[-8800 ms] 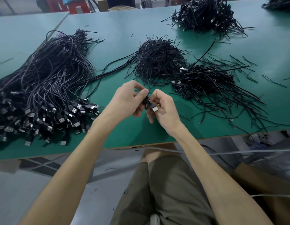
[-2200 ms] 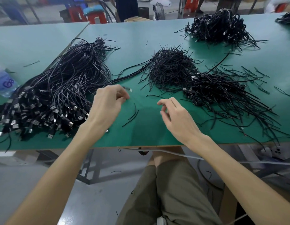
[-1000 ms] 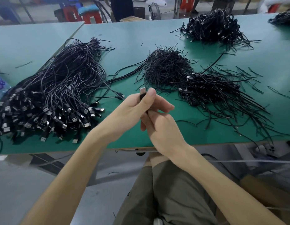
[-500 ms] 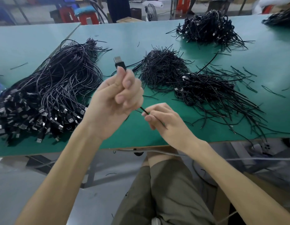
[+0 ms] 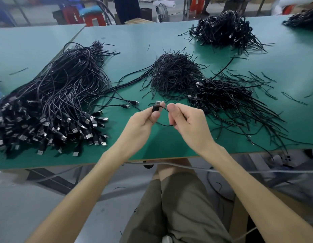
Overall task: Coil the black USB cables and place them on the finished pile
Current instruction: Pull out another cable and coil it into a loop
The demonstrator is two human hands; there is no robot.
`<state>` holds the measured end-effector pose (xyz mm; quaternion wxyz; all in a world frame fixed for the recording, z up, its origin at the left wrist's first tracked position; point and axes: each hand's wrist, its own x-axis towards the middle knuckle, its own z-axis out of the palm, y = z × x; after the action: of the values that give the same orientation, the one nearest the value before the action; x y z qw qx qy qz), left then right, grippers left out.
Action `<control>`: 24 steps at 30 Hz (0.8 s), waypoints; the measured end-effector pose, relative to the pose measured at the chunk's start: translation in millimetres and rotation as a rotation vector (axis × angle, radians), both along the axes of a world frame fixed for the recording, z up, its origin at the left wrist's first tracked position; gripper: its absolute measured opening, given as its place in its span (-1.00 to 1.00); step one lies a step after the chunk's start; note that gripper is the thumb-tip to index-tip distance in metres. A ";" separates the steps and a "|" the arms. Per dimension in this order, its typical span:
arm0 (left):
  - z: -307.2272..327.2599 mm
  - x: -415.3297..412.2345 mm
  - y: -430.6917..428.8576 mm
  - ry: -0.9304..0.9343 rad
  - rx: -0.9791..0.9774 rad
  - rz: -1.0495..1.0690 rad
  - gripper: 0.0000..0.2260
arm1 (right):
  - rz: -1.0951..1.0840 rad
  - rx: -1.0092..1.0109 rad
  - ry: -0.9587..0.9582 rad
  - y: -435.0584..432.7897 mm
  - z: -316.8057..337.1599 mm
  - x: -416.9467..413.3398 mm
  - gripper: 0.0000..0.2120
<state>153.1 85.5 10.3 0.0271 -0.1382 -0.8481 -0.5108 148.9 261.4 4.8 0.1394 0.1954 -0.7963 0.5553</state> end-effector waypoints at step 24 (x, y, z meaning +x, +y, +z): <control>-28.7 -1.6 1.3 0.118 -0.084 0.038 -0.84 | -0.119 0.365 0.185 1.0 -7.6 -17.1 -0.55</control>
<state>151.5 86.8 -18.3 0.0811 -0.1530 -0.8682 -0.4650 131.8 262.4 -2.9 0.2069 0.2202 -0.8776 0.3723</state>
